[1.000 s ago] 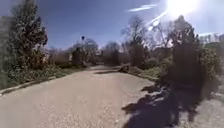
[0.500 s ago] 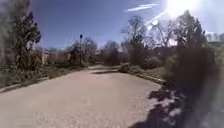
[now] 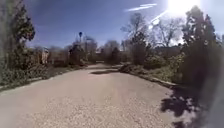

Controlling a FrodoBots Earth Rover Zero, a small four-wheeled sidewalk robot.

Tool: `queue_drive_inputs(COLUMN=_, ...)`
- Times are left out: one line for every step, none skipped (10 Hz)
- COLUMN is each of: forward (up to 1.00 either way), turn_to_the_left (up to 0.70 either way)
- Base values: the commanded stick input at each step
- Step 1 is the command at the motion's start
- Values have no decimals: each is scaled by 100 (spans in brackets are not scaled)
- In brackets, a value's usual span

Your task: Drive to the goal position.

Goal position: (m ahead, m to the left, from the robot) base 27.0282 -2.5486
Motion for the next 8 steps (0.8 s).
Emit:
queue_drive_inputs(forward=100, turn_to_the_left=0)
queue_drive_inputs(forward=100, turn_to_the_left=0)
queue_drive_inputs(forward=100, turn_to_the_left=0)
queue_drive_inputs(forward=100, turn_to_the_left=0)
queue_drive_inputs(forward=100, turn_to_the_left=0)
queue_drive_inputs(forward=100, turn_to_the_left=0)
queue_drive_inputs(forward=100, turn_to_the_left=0)
queue_drive_inputs(forward=100, turn_to_the_left=0)
